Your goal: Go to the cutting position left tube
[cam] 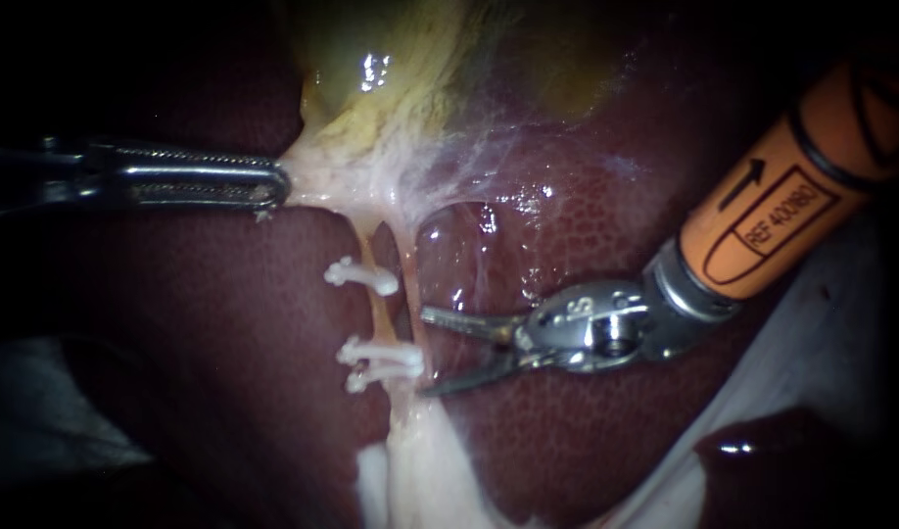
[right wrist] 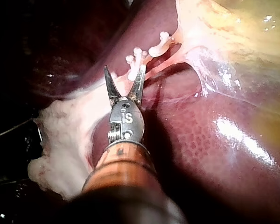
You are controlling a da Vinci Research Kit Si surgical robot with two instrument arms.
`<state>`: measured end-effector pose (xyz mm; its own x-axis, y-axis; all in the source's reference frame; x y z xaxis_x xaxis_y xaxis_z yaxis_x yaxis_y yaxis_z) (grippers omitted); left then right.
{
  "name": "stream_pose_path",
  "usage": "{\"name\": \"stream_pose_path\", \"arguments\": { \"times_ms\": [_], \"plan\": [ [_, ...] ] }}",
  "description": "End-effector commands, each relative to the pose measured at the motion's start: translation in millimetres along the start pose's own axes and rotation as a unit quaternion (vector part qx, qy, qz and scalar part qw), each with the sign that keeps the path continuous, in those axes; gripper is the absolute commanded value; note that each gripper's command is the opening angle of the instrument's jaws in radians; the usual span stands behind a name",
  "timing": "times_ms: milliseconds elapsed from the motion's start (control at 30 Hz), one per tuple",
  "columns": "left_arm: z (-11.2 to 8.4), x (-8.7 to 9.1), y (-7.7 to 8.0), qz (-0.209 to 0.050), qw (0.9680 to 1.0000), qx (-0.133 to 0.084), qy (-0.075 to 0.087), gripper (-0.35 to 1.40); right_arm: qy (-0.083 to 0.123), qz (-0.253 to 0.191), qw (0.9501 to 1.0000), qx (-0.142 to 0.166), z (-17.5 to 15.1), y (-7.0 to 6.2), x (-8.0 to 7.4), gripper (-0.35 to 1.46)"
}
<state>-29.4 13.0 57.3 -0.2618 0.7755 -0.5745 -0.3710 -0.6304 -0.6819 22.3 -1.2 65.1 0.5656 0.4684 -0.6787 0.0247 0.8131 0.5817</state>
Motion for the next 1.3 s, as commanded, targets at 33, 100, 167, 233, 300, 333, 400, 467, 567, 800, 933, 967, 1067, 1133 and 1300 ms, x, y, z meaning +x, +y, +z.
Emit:
{"name": "stream_pose_path", "arguments": {
  "times_ms": [33, 100, 167, 233, 300, 333, 400, 467, 567, 800, 933, 967, 1067, 1133, 1300],
  "plan": [
    [0.0, 0.0, 0.0, 0.000, 1.0000, 0.000, 0.000, -0.35, -0.002, 0.002, 1.0000, 0.003, 0.5, 0.2, -0.2, 1.45],
    [0.0, 0.0, 0.0, 0.000, 1.0000, 0.000, 0.000, -0.35, -0.002, 0.009, 0.9999, 0.007, 1.2, 0.6, -0.5, 1.45],
    [0.0, 0.0, 0.0, 0.000, 1.0000, 0.000, 0.000, -0.35, -0.003, 0.012, 0.9999, 0.011, 1.9, 1.1, -0.9, 1.45],
    [0.1, 0.0, 0.0, 0.000, 1.0000, 0.000, 0.000, -0.35, -0.004, 0.019, 0.9997, 0.016, 2.4, 1.7, -1.4, 1.45],
    [0.1, -0.1, 0.0, 0.000, 1.0000, 0.000, 0.000, -0.35, -0.004, 0.024, 0.9995, 0.019, 2.6, 2.3, -1.8, 1.45],
    [0.1, -0.1, 0.0, 0.000, 1.0000, 0.000, 0.000, -0.35, -0.005, 0.026, 0.9995, 0.020, 2.8, 2.7, -2.0, 1.45],
    [0.1, -0.1, 0.0, 0.000, 1.0000, 0.001, 0.000, -0.35, -0.005, 0.029, 0.9994, 0.019, 2.8, 3.2, -2.3, 1.45],
    [0.1, -0.1, 0.0, 0.000, 1.0000, 0.001, 0.000, -0.35, -0.005, 0.031, 0.9993, 0.021, 2.8, 3.9, -2.7, 1.45],
    [0.1, -0.1, 0.0, 0.000, 1.0000, 0.001, 0.000, -0.35, -0.005, 0.031, 0.9993, 0.023, 2.8, 4.6, -3.0, 1.45],
    [0.1, -0.1, 0.0, 0.000, 1.0000, 0.001, 0.000, -0.35, -0.001, 0.023, 0.9989, 0.040, 3.1, 5.0, -3.2, 1.45],
    [0.1, -0.1, 0.1, 0.000, 1.0000, 0.001, 0.000, -0.35, 0.003, 0.009, 0.9982, 0.059, 3.7, 4.9, -3.0, 1.44],
    [0.1, -0.1, 0.1, 0.000, 1.0000, 0.001, 0.000, -0.35, 0.005, 0.004, 0.9978, 0.066, 3.9, 4.9, -2.8, 1.44],
    [0.1, -0.1, 0.1, 0.000, 1.0000, 0.001, 0.000, -0.35, 0.006, -0.005, 0.9968, 0.079, 4.6, 4.9, -2.4, 1.40],
    [0.1, -0.1, 0.1, 0.000, 1.0000, 0.001, 0.000, -0.35, 0.007, -0.010, 0.9964, 0.084, 5.1, 4.9, -2.1, 1.39],
    [0.2, -0.1, 0.1, 0.000, 1.0000, 0.001, 0.000, -0.35, 0.013, -0.018, 0.9955, 0.092, 6.4, 4.9, -1.3, 1.34]
  ]
}}
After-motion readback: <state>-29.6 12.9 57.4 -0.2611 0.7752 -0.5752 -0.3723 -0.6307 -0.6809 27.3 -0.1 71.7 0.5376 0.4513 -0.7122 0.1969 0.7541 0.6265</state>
